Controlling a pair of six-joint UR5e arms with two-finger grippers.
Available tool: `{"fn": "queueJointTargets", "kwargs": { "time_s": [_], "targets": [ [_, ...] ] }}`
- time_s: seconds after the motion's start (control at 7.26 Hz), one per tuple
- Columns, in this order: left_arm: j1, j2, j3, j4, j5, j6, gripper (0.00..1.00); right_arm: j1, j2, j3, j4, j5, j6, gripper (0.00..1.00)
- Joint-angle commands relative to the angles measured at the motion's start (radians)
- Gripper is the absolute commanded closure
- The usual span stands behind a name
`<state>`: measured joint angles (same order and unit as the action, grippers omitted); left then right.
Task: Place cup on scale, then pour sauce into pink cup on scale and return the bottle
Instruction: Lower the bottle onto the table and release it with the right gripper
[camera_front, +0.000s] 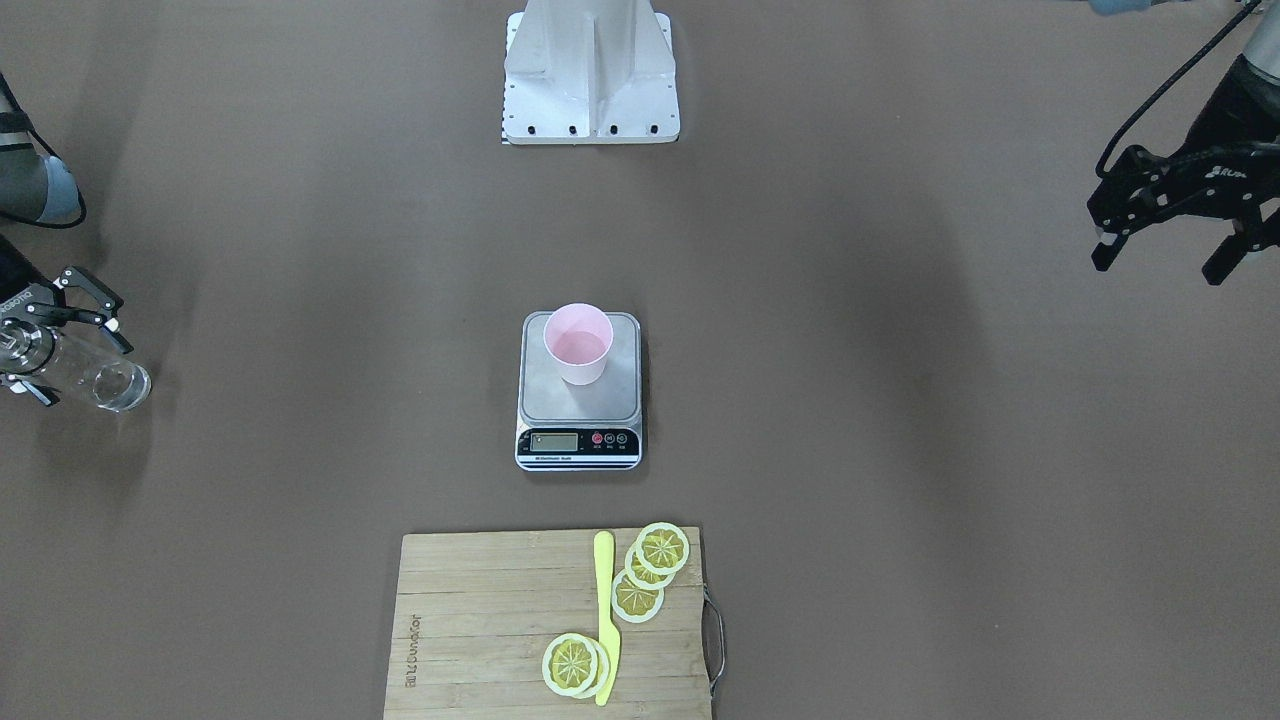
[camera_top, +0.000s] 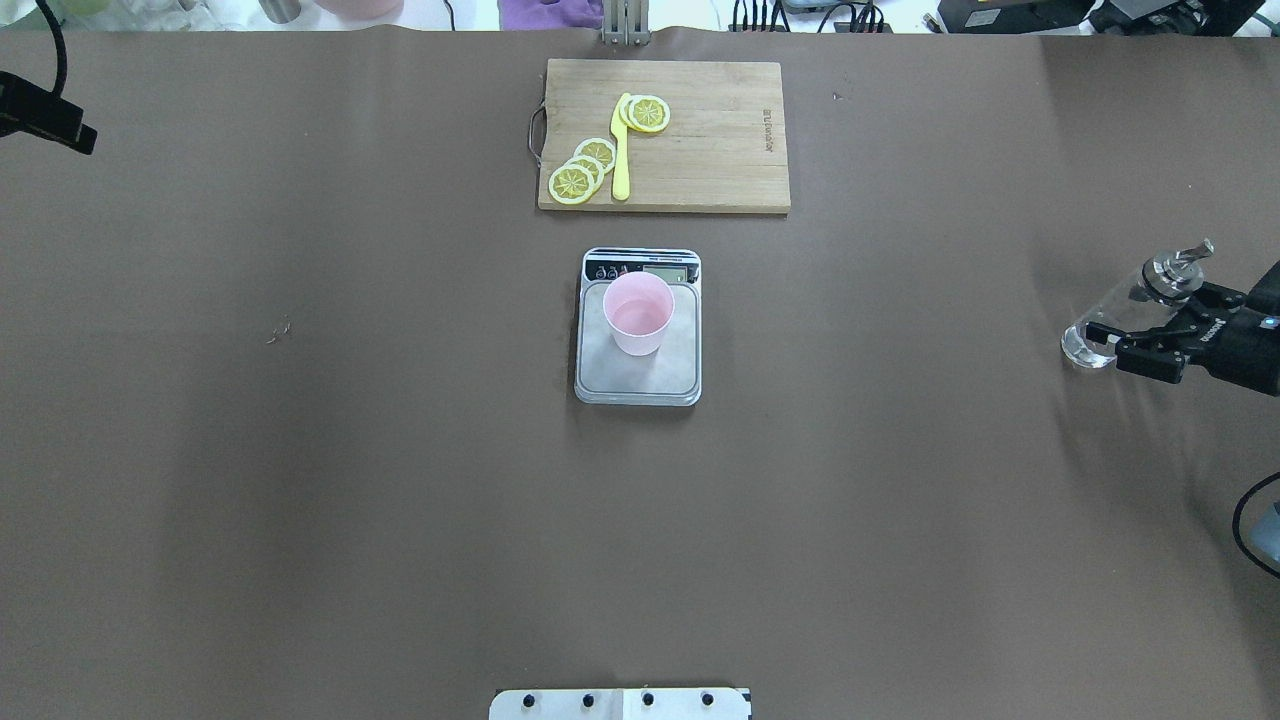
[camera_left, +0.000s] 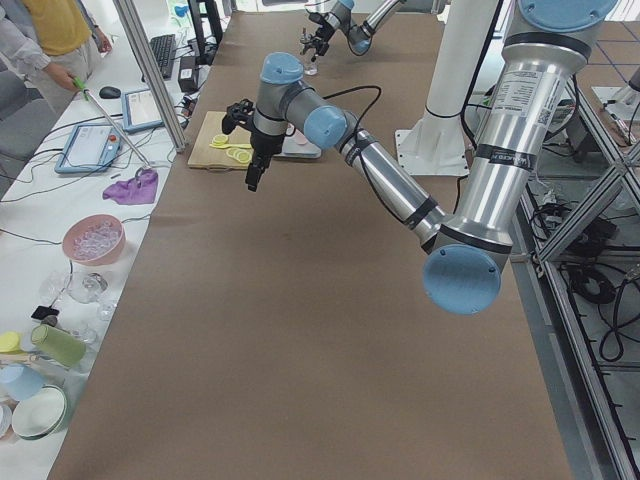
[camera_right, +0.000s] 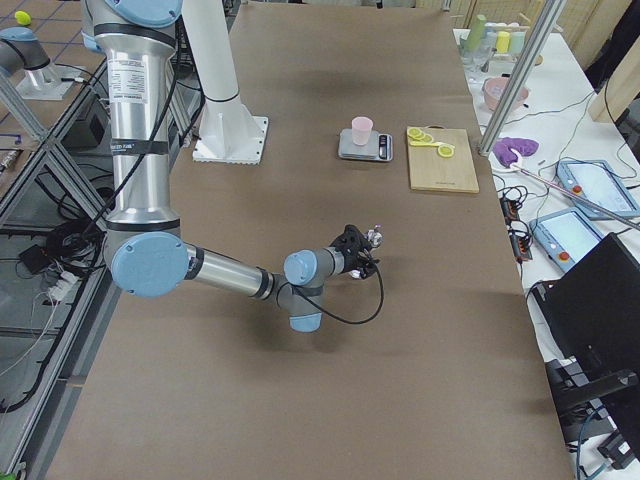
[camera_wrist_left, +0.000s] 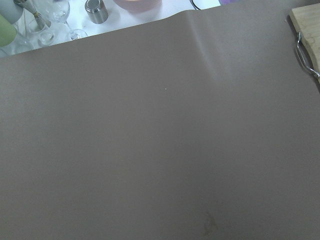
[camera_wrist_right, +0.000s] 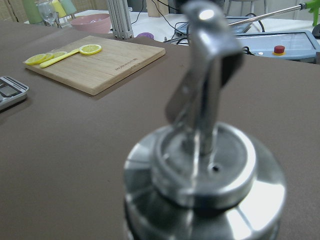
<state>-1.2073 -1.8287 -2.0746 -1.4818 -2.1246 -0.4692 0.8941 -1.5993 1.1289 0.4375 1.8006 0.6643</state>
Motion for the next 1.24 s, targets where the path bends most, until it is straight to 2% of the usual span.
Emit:
{"fn": "queueJointTargets", "kwargs": {
  "time_s": [0.0, 0.28, 0.55, 0.69, 0.83, 1.1],
  "targets": [
    [0.002, -0.001, -0.002, 0.0, 0.0, -0.002, 0.03, 0.0, -0.066, -0.003, 0.078, 0.002, 0.026, 0.0],
    [0.003, -0.001, -0.002, 0.0, 0.0, -0.002, 0.03, 0.002, -0.151, -0.001, 0.131, 0.017, 0.031, 0.0],
    [0.005, -0.001, -0.007, 0.0, -0.002, -0.002, 0.03, 0.032, -0.223, -0.001, 0.15, 0.083, 0.031, 0.01],
    [0.011, 0.0, -0.007, 0.002, -0.003, -0.003, 0.03, 0.101, -0.241, -0.006, 0.139, 0.153, 0.031, 0.01],
    [0.012, 0.0, -0.007, 0.003, -0.006, -0.003, 0.03, 0.234, -0.231, -0.047, 0.115, 0.266, 0.031, 0.01],
    [0.014, 0.0, -0.005, 0.006, -0.008, -0.006, 0.03, 0.478, -0.158, -0.051, -0.161, 0.47, 0.028, 0.02]
  ]
}}
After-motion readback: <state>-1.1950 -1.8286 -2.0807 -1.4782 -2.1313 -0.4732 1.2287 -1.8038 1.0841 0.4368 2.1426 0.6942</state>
